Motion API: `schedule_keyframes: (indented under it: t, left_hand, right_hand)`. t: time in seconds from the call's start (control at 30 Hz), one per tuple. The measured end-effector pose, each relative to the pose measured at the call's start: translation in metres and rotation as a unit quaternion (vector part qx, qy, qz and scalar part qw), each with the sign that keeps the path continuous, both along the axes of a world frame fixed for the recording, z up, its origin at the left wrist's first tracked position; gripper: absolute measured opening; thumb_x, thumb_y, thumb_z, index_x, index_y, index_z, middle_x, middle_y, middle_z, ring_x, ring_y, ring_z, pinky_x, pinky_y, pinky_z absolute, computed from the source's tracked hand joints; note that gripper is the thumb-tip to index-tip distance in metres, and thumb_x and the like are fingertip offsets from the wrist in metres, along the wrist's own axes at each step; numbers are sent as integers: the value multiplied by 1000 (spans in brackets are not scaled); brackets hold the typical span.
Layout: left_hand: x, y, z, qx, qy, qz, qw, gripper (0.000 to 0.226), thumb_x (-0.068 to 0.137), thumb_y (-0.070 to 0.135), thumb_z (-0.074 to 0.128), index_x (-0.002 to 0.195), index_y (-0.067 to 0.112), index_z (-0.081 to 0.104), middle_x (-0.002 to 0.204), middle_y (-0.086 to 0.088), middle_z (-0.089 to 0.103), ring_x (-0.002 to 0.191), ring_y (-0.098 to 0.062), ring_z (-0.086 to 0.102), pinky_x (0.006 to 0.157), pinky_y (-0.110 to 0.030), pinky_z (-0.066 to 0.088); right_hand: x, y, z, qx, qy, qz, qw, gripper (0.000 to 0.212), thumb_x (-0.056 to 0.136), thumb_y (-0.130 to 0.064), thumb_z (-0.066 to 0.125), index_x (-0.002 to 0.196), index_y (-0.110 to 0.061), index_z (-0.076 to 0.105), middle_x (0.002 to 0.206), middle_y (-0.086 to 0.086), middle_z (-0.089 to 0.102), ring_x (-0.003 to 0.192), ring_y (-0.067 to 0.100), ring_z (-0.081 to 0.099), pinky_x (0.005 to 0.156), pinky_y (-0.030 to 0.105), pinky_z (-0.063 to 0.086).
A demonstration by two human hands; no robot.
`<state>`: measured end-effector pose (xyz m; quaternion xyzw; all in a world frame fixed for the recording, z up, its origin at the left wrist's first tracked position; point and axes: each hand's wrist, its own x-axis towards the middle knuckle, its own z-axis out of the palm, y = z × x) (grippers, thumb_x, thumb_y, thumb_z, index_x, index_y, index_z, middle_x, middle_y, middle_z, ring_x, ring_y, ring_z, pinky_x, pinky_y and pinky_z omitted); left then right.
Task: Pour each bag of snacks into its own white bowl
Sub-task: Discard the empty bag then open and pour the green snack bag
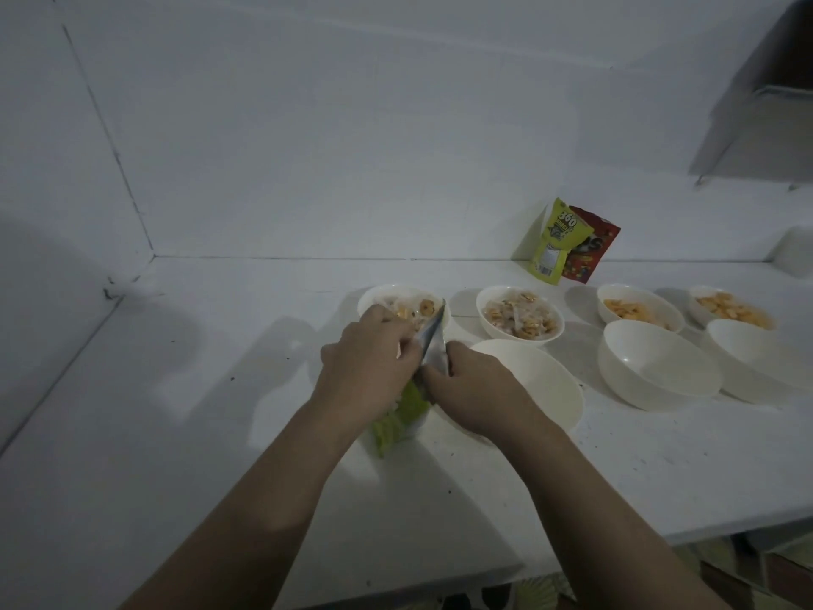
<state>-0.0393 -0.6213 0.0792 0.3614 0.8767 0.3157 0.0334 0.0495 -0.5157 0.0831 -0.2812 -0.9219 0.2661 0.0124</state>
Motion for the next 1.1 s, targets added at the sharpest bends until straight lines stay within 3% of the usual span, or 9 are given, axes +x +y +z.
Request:
schedule_keyframes:
  t: [0.23,0.4,0.5,0.6,0.67,0.8,0.93,1.0,1.1]
  left_hand:
    - [-9,-12,12,-2,67,5,998,27,83,32,61,59,27,48,119,15,56,109,-14,52,100,-53,35]
    - [-25,-23,24,110,94,80,986,36,85,21,60,53,18,43,125,15,62,104,-11,56,106,-57,34]
    - [-19,-23,19,180,63,17,982,32,86,18,60,57,17,47,113,13,65,100,-6,57,95,-38,47]
    - [-9,-24,12,294,-71,-36,953,27,94,37,46,76,22,59,99,9,62,98,-5,56,82,-15,42]
    - [-12,-21,0,311,-44,8,949,37,96,42,33,94,19,62,96,6,58,96,-8,52,79,-7,37]
    - [-41,-5,-41,194,-131,85,969,39,103,44,31,104,19,61,107,-1,59,102,-18,55,89,-33,46]
    - [-40,-1,-51,256,-473,88,839,32,104,34,39,122,15,58,115,-8,63,105,-25,60,101,-50,47]
    - [-35,2,-49,321,-506,92,795,30,104,26,41,117,9,62,112,-12,65,105,-28,61,98,-46,49]
    - [-36,11,-46,378,-441,151,800,24,96,19,39,90,5,57,93,-12,60,92,-26,56,85,-36,46]
  right_hand:
    - [1,13,5,-101,49,-49,993,34,96,-28,46,94,-4,70,86,12,72,84,30,70,83,48,59]
    - [5,12,10,-241,141,-71,958,25,96,-14,45,97,-5,69,91,16,71,78,24,70,77,41,61]
    - [3,7,12,-253,191,-48,947,28,97,-13,43,90,-6,69,95,14,73,85,24,72,73,37,63]
    - [5,10,16,-220,237,-44,945,31,98,-14,42,87,0,67,96,18,68,90,27,69,67,31,63]
    - [7,13,19,-194,267,-35,943,31,97,-14,42,88,7,64,94,24,66,89,34,68,67,36,64]
    - [11,9,25,-122,309,22,943,44,89,-32,41,85,7,59,86,25,62,82,39,61,67,49,56]
    - [17,6,30,-70,324,66,941,41,92,-33,40,78,3,54,74,16,54,63,17,47,58,26,36]
    - [19,8,29,-72,323,68,941,42,92,-34,40,79,3,55,74,16,54,63,17,48,57,29,37]
    - [22,14,23,-69,307,69,947,47,93,-38,41,83,4,59,78,20,59,73,31,55,65,43,46]
